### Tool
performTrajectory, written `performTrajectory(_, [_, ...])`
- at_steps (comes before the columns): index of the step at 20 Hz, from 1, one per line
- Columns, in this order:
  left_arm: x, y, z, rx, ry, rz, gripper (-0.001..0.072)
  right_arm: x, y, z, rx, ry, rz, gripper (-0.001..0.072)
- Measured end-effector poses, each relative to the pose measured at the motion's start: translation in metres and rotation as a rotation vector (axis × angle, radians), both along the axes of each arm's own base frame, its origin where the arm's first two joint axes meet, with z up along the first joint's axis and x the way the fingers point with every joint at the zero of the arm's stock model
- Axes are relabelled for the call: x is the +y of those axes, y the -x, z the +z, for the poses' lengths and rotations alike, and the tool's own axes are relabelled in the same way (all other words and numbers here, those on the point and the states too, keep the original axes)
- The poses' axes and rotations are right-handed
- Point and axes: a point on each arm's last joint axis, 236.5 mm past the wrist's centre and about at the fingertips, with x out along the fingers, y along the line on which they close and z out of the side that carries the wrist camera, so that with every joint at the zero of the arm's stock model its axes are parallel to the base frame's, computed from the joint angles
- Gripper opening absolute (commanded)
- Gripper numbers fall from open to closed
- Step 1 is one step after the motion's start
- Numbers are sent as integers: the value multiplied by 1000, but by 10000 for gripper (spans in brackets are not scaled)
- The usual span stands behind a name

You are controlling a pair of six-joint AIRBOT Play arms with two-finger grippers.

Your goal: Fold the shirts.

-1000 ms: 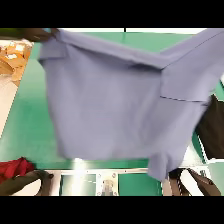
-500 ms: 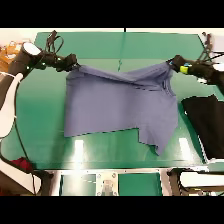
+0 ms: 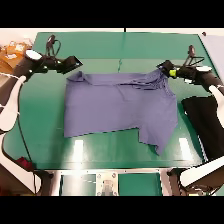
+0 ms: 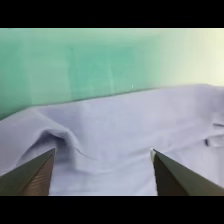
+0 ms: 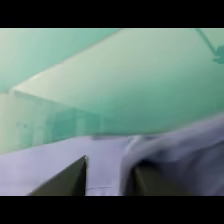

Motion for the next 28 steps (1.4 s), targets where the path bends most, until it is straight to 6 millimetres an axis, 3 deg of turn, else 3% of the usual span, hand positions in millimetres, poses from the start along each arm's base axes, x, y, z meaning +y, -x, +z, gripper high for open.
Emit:
performTrajectory(1, [7,5,8,15,14,-11,53,-9,5,4,8,-17,8,83])
performTrajectory(2, [16,12,14,36,24,-20,22,-20,12,8,19,-38,15,18])
performTrajectory(4, [37,26,30,81,53,-22,21,-42,28,17,44,-88,23,19])
performTrajectory(6, [56,41,46,117,67,-21,21,-57,47,20,85,-129,41,138])
performTrajectory(9, [73,80,59,198,8,-56,21,-70,76,14,165,-156,80,120])
performTrajectory(10, [79,97,57,237,-28,-64,21,-72,87,9,197,-168,95,45])
performTrajectory(11, [83,116,57,272,-57,-66,21,-71,97,6,223,-181,107,18])
performTrajectory(13, [87,158,48,340,-93,-50,21,-67,120,-3,274,-205,122,18])
performTrajectory(16, [79,232,12,458,-89,7,31,-54,151,-15,310,-210,123,18])
performTrajectory(17, [76,255,-6,506,-83,35,280,-52,159,-19,312,-198,113,18])
performTrajectory(18, [74,276,-24,555,-69,71,587,-48,167,-22,309,-188,109,18])
performTrajectory(21, [68,323,-76,690,-37,177,604,-43,180,-29,301,-164,97,22])
performTrajectory(22, [68,333,-91,716,-34,214,604,-43,181,-29,292,-165,89,71])
performTrajectory(23, [67,339,-102,729,-30,241,604,-41,181,-29,287,-170,85,118])
performTrajectory(28, [56,347,-127,753,47,304,603,-33,173,-20,244,-222,63,130])
